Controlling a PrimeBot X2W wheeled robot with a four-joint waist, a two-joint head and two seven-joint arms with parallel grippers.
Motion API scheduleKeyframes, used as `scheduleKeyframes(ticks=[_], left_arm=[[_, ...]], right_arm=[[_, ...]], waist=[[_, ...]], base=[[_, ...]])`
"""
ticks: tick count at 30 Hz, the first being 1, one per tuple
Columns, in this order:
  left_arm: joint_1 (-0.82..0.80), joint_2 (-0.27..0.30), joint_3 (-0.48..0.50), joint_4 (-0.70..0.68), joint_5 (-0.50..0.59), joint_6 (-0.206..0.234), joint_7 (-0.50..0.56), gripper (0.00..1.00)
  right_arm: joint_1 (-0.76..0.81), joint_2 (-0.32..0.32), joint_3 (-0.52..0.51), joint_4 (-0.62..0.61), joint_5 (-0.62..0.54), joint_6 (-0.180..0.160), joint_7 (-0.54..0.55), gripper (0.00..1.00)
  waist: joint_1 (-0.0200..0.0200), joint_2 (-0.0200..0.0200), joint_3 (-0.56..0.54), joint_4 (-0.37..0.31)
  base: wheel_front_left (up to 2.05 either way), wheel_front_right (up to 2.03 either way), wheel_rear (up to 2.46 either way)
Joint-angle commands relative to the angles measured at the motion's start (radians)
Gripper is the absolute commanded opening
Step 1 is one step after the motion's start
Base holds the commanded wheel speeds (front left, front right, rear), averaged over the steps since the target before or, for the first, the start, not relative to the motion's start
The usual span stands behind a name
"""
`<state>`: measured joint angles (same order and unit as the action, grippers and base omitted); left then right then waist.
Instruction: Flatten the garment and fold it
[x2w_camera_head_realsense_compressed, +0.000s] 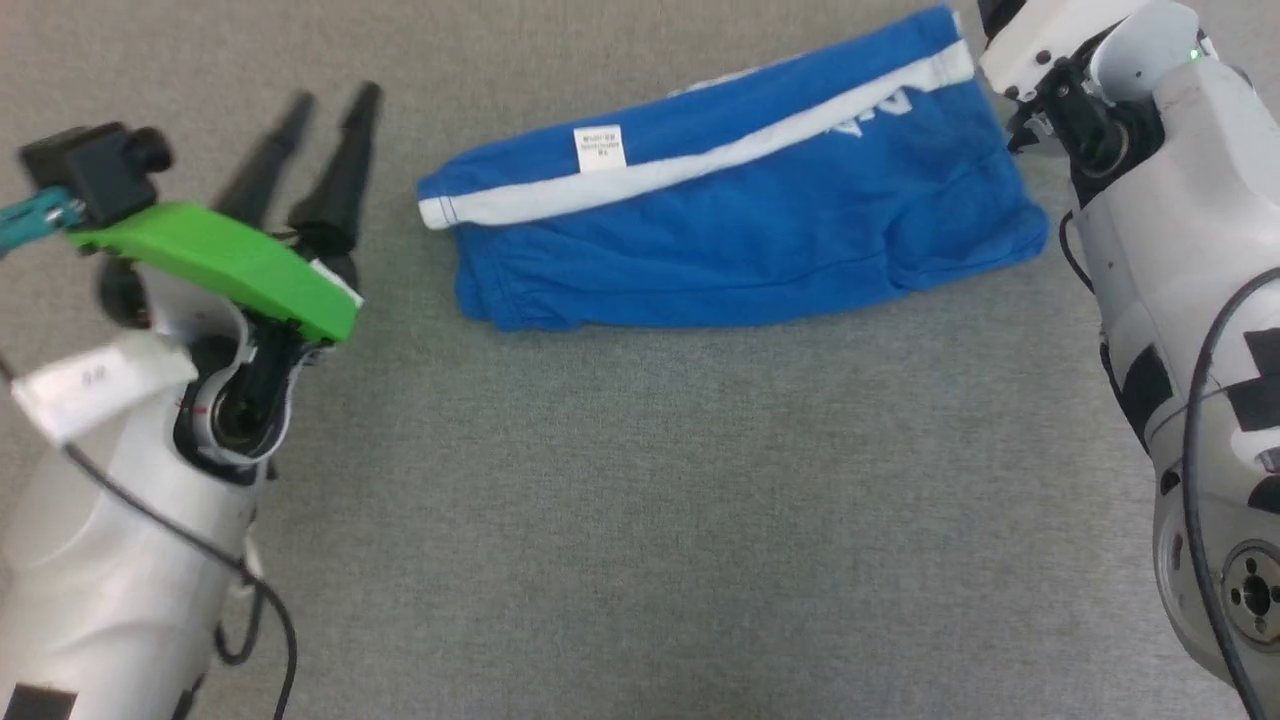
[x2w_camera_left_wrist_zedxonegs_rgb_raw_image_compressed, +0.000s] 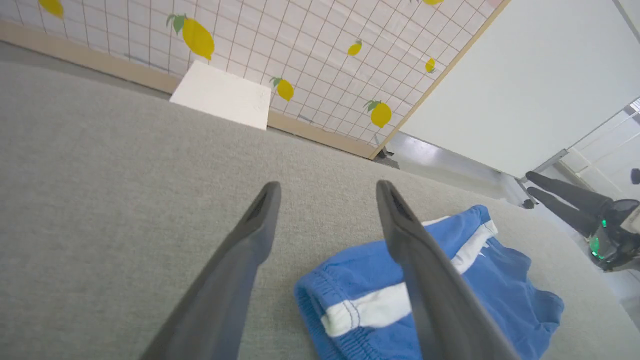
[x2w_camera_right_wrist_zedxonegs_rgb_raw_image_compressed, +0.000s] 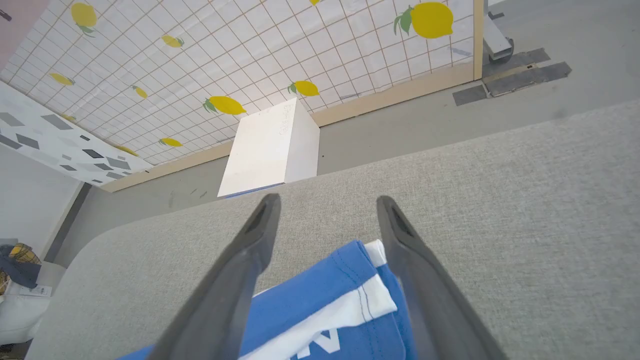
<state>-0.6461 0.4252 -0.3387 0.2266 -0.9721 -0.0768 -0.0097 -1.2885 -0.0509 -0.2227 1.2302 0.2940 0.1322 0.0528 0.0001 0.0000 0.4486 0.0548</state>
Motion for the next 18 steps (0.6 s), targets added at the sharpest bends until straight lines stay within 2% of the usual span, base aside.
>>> scheduleKeyframes(ticks=[1, 3, 5, 8, 11, 14, 18], left_arm=[[0.035, 0.023, -0.001, -0.01, 0.069, 0.01, -0.069, 1.0], [0.076, 0.049, -0.02, -0.021, 0.181, 0.039, -0.169, 1.0], [0.129, 0.06, -0.034, -0.032, 0.269, 0.075, -0.221, 1.0], [0.214, 0.061, -0.036, -0.061, 0.375, 0.129, -0.247, 1.0], [0.306, 0.029, 0.006, -0.114, 0.435, 0.167, -0.251, 1.0], [0.378, -0.005, 0.047, -0.15, 0.465, 0.168, -0.252, 1.0], [0.433, -0.043, 0.089, -0.167, 0.486, 0.145, -0.252, 1.0]], right_arm=[[0.016, 0.001, 0.018, 0.009, -0.029, -0.002, -0.02, 1.0], [0.055, -0.013, 0.049, 0.017, -0.091, -0.002, -0.023, 1.0], [0.098, -0.04, 0.076, 0.028, -0.156, -0.002, 0.0, 1.0], [0.155, -0.074, 0.099, 0.039, -0.245, -0.002, 0.057, 1.0], [0.204, -0.078, 0.101, 0.045, -0.308, -0.002, 0.131, 1.0], [0.23, -0.062, 0.092, 0.043, -0.34, -0.002, 0.172, 1.0], [0.248, -0.038, 0.069, 0.012, -0.369, -0.002, 0.187, 1.0]], waist=[[-0.0001, 0.0, -0.08, -0.015], [-0.0001, 0.0, -0.111, -0.018], [-0.0001, 0.0, -0.136, -0.02], [-0.0001, 0.0, -0.163, -0.02], [-0.0001, 0.0, -0.18, -0.018], [-0.0001, 0.0, -0.184, -0.011], [-0.0001, 0.0, -0.173, 0.009]], base=[[0.0, 0.0, 0.0], [0.0, 0.0, 0.0], [0.0, 0.0, 0.0], [0.0, 0.0, 0.0], [0.0, 0.0, 0.0], [0.0, 0.0, 0.0], [0.0, 0.0, 0.0]])
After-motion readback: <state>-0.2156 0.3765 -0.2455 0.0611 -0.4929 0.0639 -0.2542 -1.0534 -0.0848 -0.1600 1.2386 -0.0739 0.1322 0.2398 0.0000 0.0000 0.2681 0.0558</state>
